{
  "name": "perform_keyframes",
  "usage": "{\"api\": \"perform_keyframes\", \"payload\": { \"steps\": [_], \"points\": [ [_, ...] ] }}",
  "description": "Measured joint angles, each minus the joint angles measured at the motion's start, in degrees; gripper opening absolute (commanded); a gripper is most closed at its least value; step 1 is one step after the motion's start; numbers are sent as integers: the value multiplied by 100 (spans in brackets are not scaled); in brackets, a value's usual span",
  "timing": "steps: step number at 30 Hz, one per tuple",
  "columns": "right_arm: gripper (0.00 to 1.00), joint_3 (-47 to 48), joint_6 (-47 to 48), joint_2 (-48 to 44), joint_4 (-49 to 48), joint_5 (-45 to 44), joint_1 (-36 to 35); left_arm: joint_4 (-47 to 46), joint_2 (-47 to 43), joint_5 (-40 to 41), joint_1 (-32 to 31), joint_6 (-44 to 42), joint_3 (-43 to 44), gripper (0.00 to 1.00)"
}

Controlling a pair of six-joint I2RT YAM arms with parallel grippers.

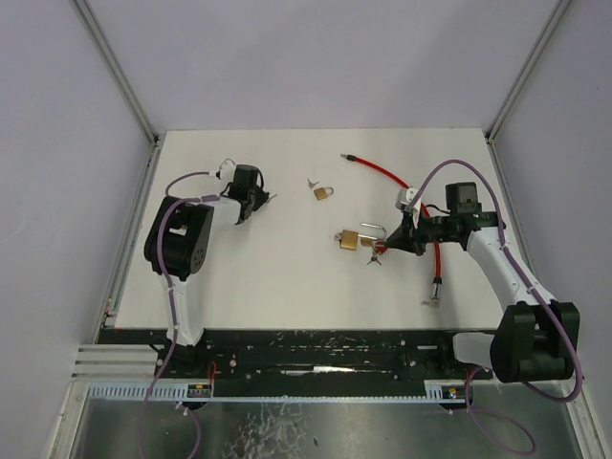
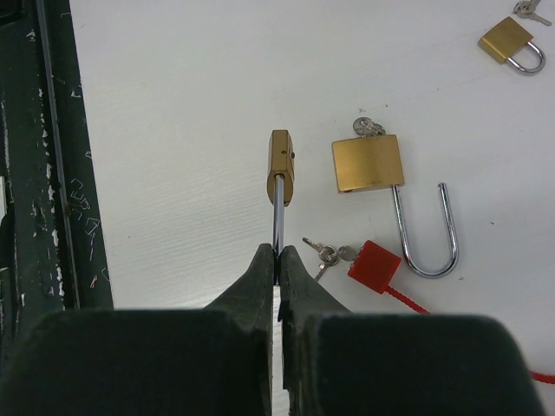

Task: Lock with the key
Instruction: Place the key at the center of the board, then place the lock at the center of the board.

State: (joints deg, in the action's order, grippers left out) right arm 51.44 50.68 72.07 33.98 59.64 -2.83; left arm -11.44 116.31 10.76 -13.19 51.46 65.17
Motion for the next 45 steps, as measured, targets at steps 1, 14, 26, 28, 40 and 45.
{"api": "perform_keyframes", "payload": {
  "steps": [1,14,26,28,40,45],
  "points": [
    [0,0,-11,20,-11,-2,0,35,-15,39,13,33,2,22],
    [1,-63,-153,85,-118,-9,0,-1270,-1504,-420,645,-295,-2181,54],
    [1,-98,-623,175,-455,133,0,-4225,-4122,-549,166,-2205,-4686,74],
    [1,-96,-778,219,-577,188,0,-4776,-4433,-448,155,-2415,-5198,94],
    [2,1172,-1967,1910,-1259,20,-756,-5587,-3451,-695,278,-2581,-5125,100],
    [2,2601,-2369,3296,-1270,-214,-1530,-5674,-3464,-726,188,-2682,-5106,100]
  ]
}}
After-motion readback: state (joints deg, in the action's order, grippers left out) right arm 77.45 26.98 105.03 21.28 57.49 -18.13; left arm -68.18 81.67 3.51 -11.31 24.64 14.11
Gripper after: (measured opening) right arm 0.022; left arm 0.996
